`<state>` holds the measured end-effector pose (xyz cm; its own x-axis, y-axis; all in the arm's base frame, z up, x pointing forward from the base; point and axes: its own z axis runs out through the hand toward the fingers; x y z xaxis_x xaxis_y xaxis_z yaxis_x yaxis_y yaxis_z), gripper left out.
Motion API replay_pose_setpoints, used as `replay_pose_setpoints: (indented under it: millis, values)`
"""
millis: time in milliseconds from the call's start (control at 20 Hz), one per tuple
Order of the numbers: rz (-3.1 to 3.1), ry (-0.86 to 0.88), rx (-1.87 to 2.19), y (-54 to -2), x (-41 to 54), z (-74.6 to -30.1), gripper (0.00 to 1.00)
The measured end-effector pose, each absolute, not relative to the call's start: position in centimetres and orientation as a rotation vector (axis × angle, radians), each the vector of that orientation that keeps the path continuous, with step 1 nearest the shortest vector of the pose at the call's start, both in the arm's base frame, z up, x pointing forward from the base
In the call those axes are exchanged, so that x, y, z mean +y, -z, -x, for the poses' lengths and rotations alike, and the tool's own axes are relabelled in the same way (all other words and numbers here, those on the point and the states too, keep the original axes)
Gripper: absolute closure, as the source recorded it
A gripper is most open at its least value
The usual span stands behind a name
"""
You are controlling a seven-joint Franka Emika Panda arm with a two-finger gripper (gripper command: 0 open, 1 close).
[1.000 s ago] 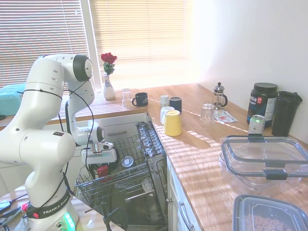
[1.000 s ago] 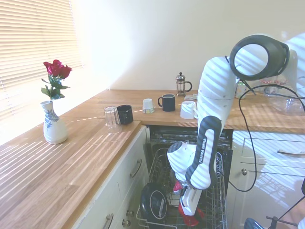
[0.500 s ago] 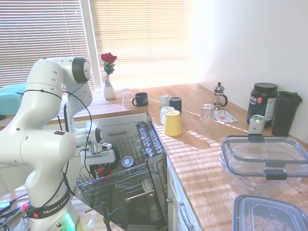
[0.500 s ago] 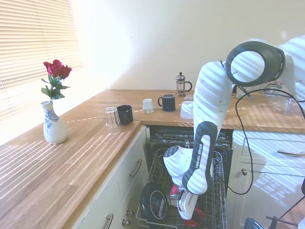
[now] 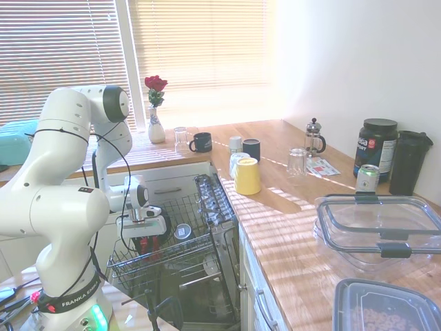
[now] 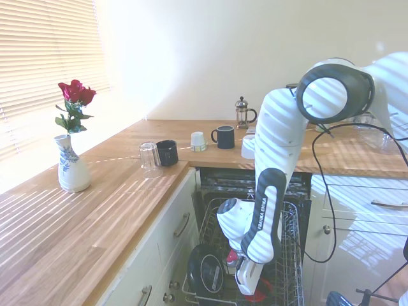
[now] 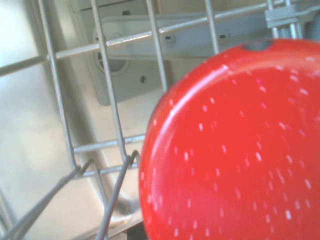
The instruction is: Unload the mug from the dish rack
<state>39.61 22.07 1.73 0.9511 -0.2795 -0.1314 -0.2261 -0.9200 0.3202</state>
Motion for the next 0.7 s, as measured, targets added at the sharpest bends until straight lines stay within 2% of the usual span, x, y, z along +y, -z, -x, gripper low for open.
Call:
replay_pose_setpoints:
  millis: [700]
  values:
    - [-2.787,0.198,-0.386,-2.8,22.3,-40.0,1.0]
